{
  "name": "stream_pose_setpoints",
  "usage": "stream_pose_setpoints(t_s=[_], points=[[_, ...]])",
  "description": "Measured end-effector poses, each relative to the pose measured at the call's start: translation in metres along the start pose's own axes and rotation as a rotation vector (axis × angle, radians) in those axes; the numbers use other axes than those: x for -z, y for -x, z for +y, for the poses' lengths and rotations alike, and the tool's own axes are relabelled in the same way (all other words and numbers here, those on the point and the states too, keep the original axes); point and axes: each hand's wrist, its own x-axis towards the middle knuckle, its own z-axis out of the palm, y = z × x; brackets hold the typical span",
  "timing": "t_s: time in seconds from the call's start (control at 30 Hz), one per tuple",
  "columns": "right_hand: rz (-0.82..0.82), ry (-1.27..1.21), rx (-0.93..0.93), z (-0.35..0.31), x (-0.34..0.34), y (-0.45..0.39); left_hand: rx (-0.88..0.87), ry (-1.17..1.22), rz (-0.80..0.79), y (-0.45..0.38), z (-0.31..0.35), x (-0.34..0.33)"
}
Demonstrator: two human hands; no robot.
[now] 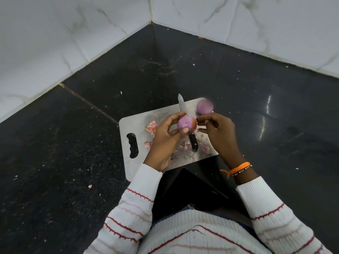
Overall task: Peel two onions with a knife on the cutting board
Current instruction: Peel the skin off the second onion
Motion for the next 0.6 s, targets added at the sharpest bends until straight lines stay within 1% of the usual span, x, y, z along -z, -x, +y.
stream_pose_setpoints(t_s=[0.07, 0.2, 0.6], points=[[-0.006, -0.069, -0.014, -0.006, -0.001, 0.001, 0.006, -0.001, 0.024, -0.001, 0.000, 0.000], [-0.070, -0.050, 0.017, -0.016, -0.002, 0.006, 0.035, 0.036, 0.072, -0.002, -0.004, -0.001], [-0.070, -0.043, 0.035, -0.023, 0.001, 0.008, 0.058, 0.091, 0.053, -0.003, -0.006, -0.004]])
